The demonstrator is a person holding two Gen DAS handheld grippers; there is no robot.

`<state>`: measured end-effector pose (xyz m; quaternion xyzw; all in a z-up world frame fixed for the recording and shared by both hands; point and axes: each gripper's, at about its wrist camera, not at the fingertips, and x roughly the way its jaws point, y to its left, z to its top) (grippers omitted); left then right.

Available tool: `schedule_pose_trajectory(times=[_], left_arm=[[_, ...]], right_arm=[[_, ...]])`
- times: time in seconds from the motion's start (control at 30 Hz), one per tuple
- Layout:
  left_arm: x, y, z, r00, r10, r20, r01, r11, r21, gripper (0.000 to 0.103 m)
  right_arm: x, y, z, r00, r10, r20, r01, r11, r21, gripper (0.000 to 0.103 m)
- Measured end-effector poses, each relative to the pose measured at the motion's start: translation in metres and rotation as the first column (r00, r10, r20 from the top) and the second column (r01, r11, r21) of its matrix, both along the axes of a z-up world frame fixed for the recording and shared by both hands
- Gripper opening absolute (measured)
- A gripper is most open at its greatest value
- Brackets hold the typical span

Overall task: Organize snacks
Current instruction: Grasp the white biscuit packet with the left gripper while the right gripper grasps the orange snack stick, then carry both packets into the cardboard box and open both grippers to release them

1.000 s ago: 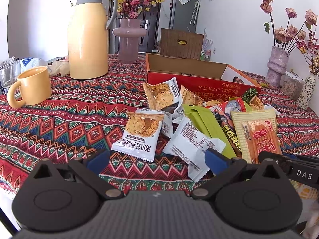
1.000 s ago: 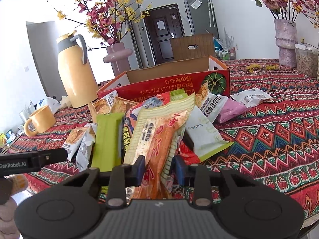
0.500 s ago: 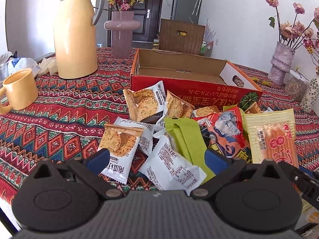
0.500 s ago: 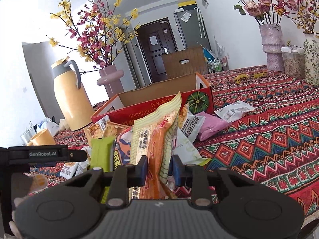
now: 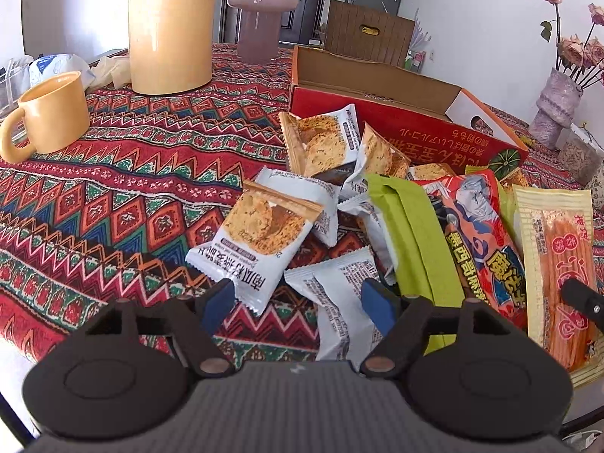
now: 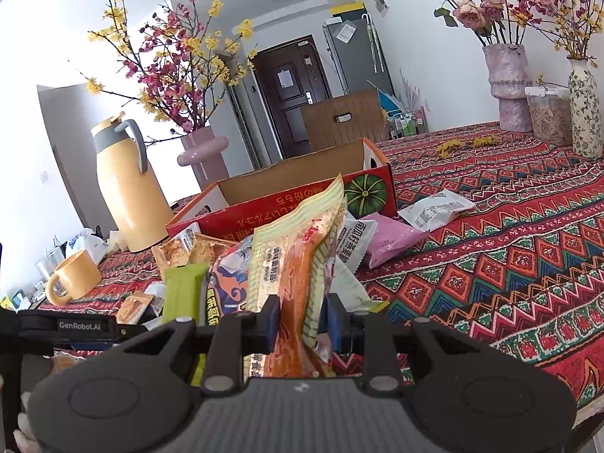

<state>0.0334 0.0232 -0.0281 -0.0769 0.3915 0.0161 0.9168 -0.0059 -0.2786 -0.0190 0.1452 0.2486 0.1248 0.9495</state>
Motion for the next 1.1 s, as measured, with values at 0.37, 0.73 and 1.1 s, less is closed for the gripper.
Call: schedule_pose_trajectory(times=[0.37, 0.73, 1.1], left_arm=[[0.001, -0.025, -0.001, 0.999, -0.032, -0.025, 0.033, 0.999, 0.038, 0.075], [-0.003, -0.027, -0.003, 0.998, -0.066, -0.016, 0.066, 0.997, 0.044, 0.042], [-0.01, -0.023, 0.033, 0.989, -0.092, 0.117, 0.086, 0.995, 0.058, 0.042]], right_arm=[[0.0, -0.001, 0.0, 1.0, -0.001, 0.0, 0.001, 1.0, 0.001, 0.025], [0.0, -0.001, 0.001, 1.0, -0.001, -0.001, 0.001, 1.0, 0.005, 0.025], [0.009, -0.006, 0.016, 0.999, -0.01, 0.041, 0.009, 1.0, 0.015, 0.025]])
